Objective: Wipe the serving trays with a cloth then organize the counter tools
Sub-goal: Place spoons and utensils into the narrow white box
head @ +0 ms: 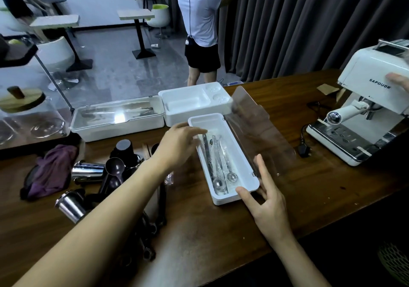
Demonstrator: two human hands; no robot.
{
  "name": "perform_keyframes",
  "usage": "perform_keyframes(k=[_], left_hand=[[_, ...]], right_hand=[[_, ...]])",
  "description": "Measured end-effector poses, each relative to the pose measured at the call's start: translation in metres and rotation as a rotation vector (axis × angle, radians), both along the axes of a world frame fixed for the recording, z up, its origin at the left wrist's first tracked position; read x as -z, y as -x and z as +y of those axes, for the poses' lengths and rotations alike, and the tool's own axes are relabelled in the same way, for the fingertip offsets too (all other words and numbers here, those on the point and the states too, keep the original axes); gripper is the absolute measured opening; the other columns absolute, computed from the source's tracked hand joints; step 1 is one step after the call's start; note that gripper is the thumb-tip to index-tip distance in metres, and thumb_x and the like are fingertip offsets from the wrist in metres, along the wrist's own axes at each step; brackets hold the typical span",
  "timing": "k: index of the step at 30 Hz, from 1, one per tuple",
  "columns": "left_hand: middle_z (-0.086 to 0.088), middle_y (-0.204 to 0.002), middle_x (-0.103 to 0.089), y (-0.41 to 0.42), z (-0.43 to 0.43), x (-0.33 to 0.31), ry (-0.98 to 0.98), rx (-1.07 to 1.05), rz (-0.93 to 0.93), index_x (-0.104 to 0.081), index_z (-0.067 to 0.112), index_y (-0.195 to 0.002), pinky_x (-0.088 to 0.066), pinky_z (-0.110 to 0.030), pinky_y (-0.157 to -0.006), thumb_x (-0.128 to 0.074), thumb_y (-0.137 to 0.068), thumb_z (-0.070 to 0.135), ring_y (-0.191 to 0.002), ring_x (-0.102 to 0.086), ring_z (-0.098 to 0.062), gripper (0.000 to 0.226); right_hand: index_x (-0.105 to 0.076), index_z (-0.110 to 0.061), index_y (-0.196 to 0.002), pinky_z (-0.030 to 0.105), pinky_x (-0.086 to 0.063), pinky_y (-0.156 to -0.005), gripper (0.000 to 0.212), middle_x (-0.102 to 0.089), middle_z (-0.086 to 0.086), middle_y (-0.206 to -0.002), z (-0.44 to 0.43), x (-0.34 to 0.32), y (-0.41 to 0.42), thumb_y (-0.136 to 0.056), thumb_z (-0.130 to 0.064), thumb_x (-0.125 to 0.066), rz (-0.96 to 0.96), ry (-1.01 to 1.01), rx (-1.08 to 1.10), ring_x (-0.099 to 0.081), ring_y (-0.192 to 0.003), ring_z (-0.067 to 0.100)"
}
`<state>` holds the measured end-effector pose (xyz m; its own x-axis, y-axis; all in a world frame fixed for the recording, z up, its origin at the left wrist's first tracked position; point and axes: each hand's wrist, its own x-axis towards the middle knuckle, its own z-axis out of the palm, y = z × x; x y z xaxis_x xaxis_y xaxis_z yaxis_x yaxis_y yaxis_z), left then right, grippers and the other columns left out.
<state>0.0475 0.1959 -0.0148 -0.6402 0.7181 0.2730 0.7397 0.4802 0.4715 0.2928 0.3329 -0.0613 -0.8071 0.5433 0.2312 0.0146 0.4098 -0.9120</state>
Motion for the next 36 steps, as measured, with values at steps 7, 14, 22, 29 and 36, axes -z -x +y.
perform_keyframes(k=[7, 14, 22, 29, 36], left_hand=[[0.000, -0.124, -0.070, 0.025, -0.055, 0.015, 0.108, -0.272, 0.065, -0.071, 0.027, -0.126, -0.052, -0.039, -0.087, -0.054, -0.091, 0.004, -0.111, -0.065, -0.031, 0.045], [-0.001, -0.108, -0.073, 0.027, -0.059, 0.021, 0.301, -0.228, 0.116, -0.071, 0.027, -0.122, -0.052, -0.044, -0.085, -0.062, -0.093, 0.022, -0.101, -0.060, -0.033, 0.031], [0.006, -0.118, -0.071, 0.025, -0.056, 0.021, 0.422, -0.268, 0.113, -0.057, 0.035, -0.135, -0.035, -0.042, -0.086, -0.056, -0.098, 0.027, -0.114, -0.053, -0.031, 0.037], [0.003, -0.116, -0.070, 0.018, -0.041, 0.014, 0.480, -0.287, 0.032, -0.052, 0.037, -0.139, -0.030, -0.046, -0.096, -0.063, -0.095, 0.046, -0.122, -0.048, -0.030, 0.046], [0.005, -0.101, -0.072, 0.019, -0.035, 0.022, 0.414, -0.295, -0.007, -0.062, 0.040, -0.125, -0.025, -0.046, -0.103, -0.056, -0.095, 0.040, -0.117, -0.051, -0.029, 0.031]], right_hand=[[-0.022, -0.052, -0.155, 0.027, -0.045, -0.108, 0.086, -0.036, -0.032, -0.153, 0.001, 0.002, -0.001, -0.083, -0.048, -0.070, 0.015, -0.013, -0.003, -0.041, -0.139, -0.004], [-0.022, -0.053, -0.154, 0.033, -0.045, -0.109, 0.086, -0.037, -0.030, -0.154, 0.002, 0.002, -0.001, -0.082, -0.048, -0.070, 0.011, -0.009, -0.003, -0.042, -0.139, -0.001], [-0.022, -0.050, -0.155, 0.035, -0.045, -0.110, 0.086, -0.037, -0.027, -0.155, 0.002, 0.003, -0.002, -0.084, -0.046, -0.070, 0.018, -0.007, -0.009, -0.041, -0.140, -0.002], [-0.024, -0.050, -0.155, 0.022, -0.044, -0.107, 0.086, -0.039, -0.029, -0.153, 0.002, 0.003, -0.002, -0.083, -0.045, -0.071, 0.023, 0.014, -0.019, -0.045, -0.137, -0.002], [-0.024, -0.052, -0.154, 0.032, -0.045, -0.109, 0.084, -0.040, -0.028, -0.153, 0.003, 0.003, -0.002, -0.084, -0.045, -0.071, 0.018, 0.019, -0.013, -0.045, -0.137, 0.000]])
